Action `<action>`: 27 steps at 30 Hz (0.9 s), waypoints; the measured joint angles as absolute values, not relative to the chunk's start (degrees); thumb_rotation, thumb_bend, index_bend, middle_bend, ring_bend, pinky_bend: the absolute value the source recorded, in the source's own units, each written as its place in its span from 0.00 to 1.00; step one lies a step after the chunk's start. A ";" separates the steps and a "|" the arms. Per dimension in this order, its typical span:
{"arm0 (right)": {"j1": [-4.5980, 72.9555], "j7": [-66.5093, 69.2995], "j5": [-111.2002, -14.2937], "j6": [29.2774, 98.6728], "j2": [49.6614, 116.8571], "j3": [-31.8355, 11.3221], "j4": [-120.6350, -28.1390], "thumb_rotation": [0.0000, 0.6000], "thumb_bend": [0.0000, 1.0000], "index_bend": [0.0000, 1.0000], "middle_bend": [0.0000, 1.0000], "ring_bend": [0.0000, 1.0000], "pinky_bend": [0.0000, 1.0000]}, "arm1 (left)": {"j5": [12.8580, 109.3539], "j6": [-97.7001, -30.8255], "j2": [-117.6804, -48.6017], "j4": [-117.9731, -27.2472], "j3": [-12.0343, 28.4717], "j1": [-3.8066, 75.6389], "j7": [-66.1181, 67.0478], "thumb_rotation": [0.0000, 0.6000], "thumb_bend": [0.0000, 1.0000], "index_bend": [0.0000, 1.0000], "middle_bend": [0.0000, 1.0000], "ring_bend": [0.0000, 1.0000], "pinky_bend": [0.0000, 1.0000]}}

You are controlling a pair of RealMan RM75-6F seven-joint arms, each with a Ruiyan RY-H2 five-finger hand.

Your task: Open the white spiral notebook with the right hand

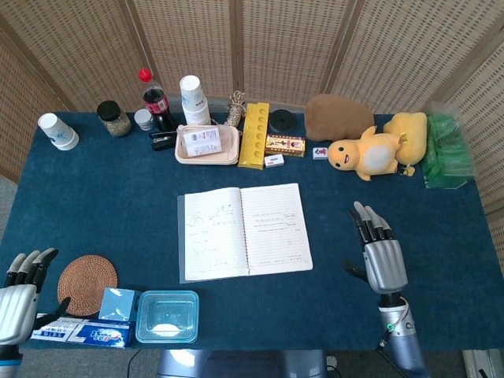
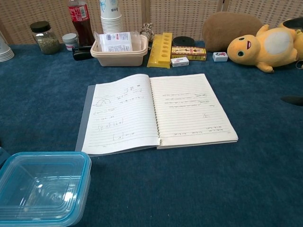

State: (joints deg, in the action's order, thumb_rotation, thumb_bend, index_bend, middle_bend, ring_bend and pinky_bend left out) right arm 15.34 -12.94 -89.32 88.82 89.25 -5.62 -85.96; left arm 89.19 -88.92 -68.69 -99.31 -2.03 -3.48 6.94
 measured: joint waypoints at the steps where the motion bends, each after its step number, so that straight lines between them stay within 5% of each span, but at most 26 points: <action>1: 15.26 -13.10 -89.45 88.87 89.12 -5.59 -85.84 1.00 0.16 0.07 0.09 0.08 0.19 | 89.16 -88.85 -68.74 -99.28 -2.05 -3.45 6.95 1.00 0.23 0.16 0.14 0.08 0.00; 27: 12.26 -23.30 -91.42 90.32 86.12 -4.16 -85.17 1.00 0.16 0.10 0.09 0.05 0.17 | 88.19 -89.18 -67.90 -98.55 -2.53 -4.03 6.11 1.00 0.24 0.19 0.14 0.08 0.00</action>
State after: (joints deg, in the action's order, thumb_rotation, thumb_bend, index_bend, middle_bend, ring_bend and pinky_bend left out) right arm 12.26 -23.30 -91.42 90.32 86.12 -4.16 -85.17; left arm 88.19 -89.18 -67.90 -98.55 -2.53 -4.03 6.11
